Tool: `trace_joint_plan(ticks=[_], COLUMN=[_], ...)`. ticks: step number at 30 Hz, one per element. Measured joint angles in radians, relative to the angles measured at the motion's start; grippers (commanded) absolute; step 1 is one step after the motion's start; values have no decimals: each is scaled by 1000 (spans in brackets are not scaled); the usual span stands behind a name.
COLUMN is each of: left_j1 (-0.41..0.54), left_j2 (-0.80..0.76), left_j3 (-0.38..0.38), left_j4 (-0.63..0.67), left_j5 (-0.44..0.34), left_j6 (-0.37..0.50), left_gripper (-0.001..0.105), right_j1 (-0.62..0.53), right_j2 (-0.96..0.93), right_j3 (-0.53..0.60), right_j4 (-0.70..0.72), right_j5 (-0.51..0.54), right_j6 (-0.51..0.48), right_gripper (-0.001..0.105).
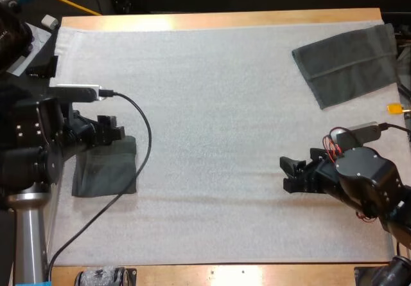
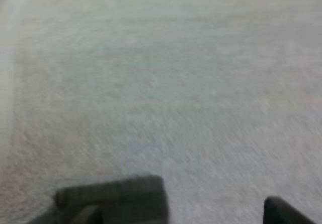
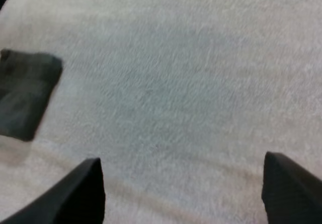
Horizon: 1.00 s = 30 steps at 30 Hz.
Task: Pick towel from pile, fold and stack
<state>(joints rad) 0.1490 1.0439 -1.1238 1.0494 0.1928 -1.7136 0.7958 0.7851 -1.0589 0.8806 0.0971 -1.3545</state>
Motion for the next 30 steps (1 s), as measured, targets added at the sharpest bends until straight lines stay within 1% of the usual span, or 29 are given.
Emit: trace_joint_plan(ticks=[1, 5, 7, 10, 17, 19, 21, 25, 26, 30], left_j1=[-38, -54, -77, -117, -175, -183, -188, -194, -193, -193], left_j2=[-36, -39, -48, -75, -108, -114, -122, -134, -138, -139], left_j3=[0, 0, 0, 0, 0, 0, 0, 0, 0, 0], left_j4=[25, 19, 19, 25, 59, 68, 76, 92, 102, 102], left_j5=[3, 7, 5, 9, 9, 9, 9, 5, 5, 4], left_j6=[-1, -4, -5, -5, -5, -5, -5, 0, 3, 8], left_gripper=[61, 62, 62, 62, 62, 62, 62, 61, 61, 61], right_j1=[-17, -26, -50, -117, -347, -404, -486, -588, -653, -678], right_j2=[33, 35, 43, 72, 112, 111, 111, 92, 70, 73], right_j3=[0, 2, 2, 2, 2, 2, 2, 2, 2, 2], right_j4=[-17, -15, -17, -17, -12, -7, 8, 41, 64, 72], right_j5=[1, 5, 5, 2, -32, -41, -51, -55, -55, -63], right_j6=[-20, -22, -30, -54, -130, -153, -181, -225, -255, -263], right_gripper=[64, 64, 64, 64, 63, 63, 63, 64, 64, 64])
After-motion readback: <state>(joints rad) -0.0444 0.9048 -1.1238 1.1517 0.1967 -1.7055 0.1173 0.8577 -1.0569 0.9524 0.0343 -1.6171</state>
